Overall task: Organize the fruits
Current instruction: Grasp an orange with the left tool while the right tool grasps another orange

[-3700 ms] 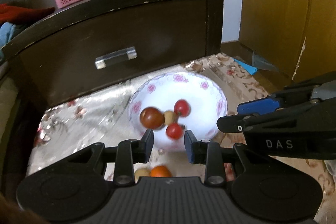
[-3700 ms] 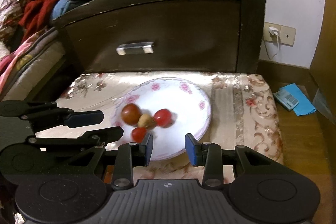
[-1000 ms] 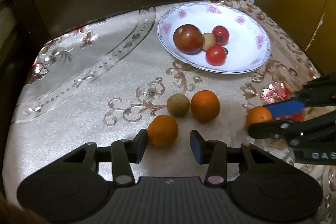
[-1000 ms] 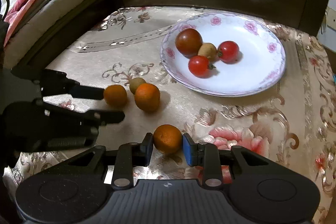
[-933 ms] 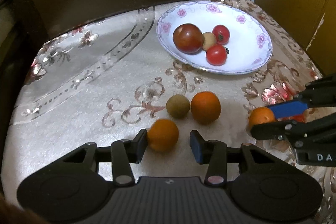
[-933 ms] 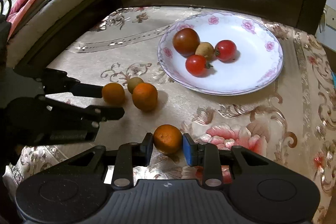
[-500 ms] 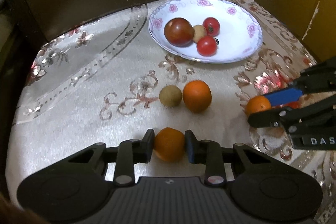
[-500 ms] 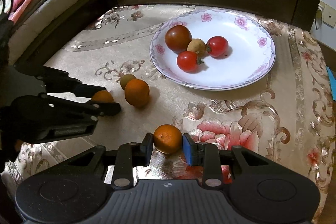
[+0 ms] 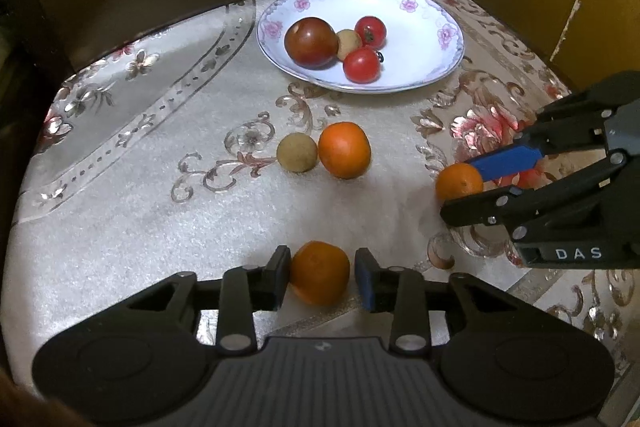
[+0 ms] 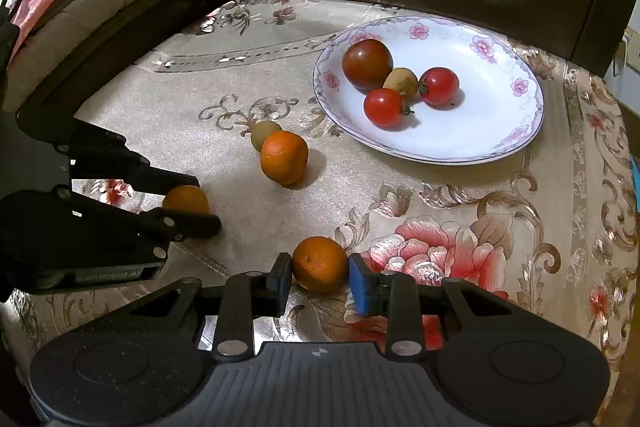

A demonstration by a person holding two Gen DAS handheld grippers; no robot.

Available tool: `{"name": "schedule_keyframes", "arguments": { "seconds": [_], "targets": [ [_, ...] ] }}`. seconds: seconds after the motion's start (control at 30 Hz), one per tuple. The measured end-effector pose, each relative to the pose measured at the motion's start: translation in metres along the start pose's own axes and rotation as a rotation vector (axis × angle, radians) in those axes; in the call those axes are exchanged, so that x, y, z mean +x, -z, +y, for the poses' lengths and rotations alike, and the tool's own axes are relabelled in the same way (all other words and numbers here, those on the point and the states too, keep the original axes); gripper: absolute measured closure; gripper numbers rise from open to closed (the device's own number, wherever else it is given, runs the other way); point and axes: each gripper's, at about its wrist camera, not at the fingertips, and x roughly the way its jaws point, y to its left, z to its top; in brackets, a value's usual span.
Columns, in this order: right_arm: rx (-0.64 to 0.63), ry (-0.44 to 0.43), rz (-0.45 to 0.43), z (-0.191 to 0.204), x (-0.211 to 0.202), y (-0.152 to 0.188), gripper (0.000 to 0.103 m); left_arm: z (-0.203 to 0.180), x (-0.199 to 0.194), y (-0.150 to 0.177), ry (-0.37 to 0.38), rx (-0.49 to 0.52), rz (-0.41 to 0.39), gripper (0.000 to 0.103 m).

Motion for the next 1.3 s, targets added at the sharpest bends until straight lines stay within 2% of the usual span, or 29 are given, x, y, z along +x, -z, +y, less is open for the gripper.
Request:
{"name": "schedule_keyframes", "arguments": {
  "seconds": [0.13, 0.2, 0.53, 0.7, 0.83, 0.9, 1.3],
  "targets": [
    [-0.014, -0.004, 0.001, 0.0, 0.0, 0.001, 0.076, -0.001, -0.002, 0.003, -0.005, 0.016, 0.006, 0.053],
    [-0.011, -0.009, 0.003, -0.001, -0.001, 0.001, 0.072, 0.0, -0.002, 0.003, -0.004, 0.015, 0.006, 0.053],
    [-0.009, -0.01, 0.0, 0.002, -0.002, 0.002, 0.069, 0.0, -0.001, 0.001, -0.007, -0.002, 0.001, 0.053],
    [-0.014, -0.003, 0.005, 0.002, -0.001, 0.001, 0.07, -0.001, 0.0, 0.001, -0.02, 0.009, -0.003, 0.053],
    [-0.014, 0.007, 0.009, 0.002, -0.001, 0.001, 0.074, -0.002, -0.001, 0.0, -0.045, 0.012, -0.007, 0.064],
    [-0.016, 0.014, 0.011, 0.001, -0.001, 0.001, 0.079, 0.0, -0.002, 0.0, -0.048, 0.006, -0.005, 0.064],
    [-0.01, 0.021, -0.018, 0.003, -0.01, 0.0, 0.08, -0.014, -0.01, -0.011, -0.027, 0.028, -0.041, 0.064]
  ]
}}
